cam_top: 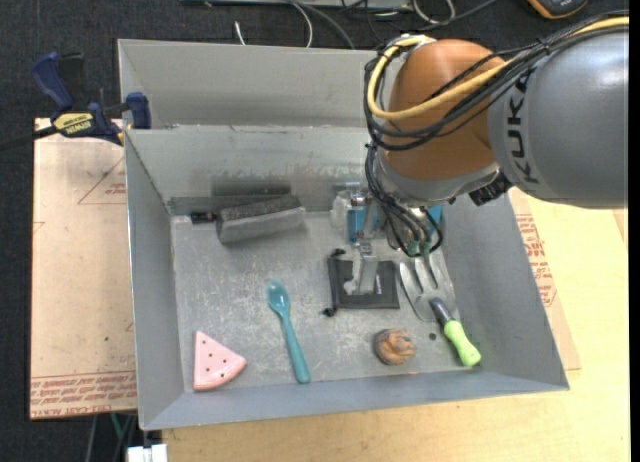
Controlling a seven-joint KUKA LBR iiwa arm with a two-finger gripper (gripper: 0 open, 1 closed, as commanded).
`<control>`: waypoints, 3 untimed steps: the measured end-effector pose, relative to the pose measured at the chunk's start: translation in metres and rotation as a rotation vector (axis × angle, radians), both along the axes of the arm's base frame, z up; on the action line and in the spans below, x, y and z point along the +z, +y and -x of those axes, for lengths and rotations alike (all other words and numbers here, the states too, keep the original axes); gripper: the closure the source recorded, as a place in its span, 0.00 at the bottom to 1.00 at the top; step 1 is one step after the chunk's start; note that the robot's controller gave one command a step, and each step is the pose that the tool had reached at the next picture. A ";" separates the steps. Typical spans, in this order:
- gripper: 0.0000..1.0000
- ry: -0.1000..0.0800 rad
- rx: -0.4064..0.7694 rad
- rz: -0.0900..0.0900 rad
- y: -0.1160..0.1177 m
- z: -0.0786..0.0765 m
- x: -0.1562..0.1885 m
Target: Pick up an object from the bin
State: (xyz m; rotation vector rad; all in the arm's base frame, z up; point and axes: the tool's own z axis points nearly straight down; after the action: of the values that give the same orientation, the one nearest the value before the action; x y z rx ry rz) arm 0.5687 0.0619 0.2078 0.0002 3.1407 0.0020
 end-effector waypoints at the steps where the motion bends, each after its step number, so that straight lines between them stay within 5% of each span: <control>1: 0.00 -0.003 -0.037 -0.001 -0.040 0.035 -0.077; 2: 0.00 -0.009 0.153 -0.002 -0.042 0.031 -0.115; 3: 1.00 0.001 0.145 -0.001 -0.067 0.012 -0.137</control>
Offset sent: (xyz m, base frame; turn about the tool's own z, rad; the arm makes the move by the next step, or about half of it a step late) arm -0.0275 -0.0417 -0.1283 -0.2012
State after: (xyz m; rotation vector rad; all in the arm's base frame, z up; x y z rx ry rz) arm 0.5563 -0.0053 0.0705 -0.2278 3.1340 0.0034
